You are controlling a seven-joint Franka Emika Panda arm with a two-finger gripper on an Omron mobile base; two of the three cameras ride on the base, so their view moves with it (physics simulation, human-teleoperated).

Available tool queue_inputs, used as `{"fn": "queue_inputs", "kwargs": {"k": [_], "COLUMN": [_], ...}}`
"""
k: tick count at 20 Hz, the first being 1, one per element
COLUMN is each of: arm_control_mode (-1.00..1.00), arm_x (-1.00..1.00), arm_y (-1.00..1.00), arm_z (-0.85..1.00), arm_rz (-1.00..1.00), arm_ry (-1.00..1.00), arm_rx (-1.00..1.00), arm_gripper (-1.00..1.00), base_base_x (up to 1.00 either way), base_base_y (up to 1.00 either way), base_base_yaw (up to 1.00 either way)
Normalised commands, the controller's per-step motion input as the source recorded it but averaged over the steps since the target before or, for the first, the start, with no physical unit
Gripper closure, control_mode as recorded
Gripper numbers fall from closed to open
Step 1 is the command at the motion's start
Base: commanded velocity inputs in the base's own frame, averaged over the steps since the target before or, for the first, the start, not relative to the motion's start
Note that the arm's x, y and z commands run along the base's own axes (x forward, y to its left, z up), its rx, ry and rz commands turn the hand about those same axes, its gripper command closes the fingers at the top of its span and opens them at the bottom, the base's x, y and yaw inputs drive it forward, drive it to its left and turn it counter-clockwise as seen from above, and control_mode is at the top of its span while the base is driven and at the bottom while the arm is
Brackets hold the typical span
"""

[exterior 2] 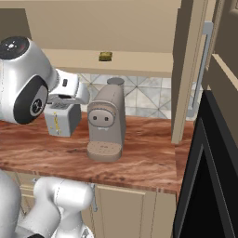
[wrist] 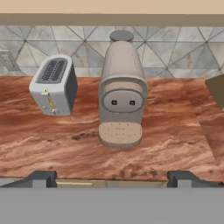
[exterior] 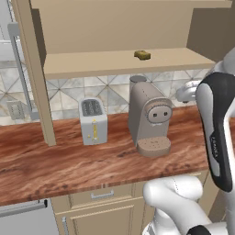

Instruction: Pick up the bar soap and sponge from the sink, and place them back in the cabinet, and close the cabinet doors.

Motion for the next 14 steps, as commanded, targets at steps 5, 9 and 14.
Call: {"fn": "queue_inputs", "kwargs": {"k": [5,9,14], "arm_control_mode": [-1.00,-1.00,-1.00], "arm_x": [0.00,-0.02,-0.16], "arm_y": [0.00,0.00,0.00], "arm_z": [-0.38,-0.03,0.00], "arm_rz": [0.00,0.00,0.00], "arm_ry": [0.00,0.01,0.00], "arm_rx": [0.00,0.00,0.00], "arm_gripper": [-1.00,-1.00,-1.00], "base_base_x": [0.00,0.00,0.00], "base_base_y": [0.00,0.00,0.00], "base_base_yaw": [0.00,0.00,0.00]}}
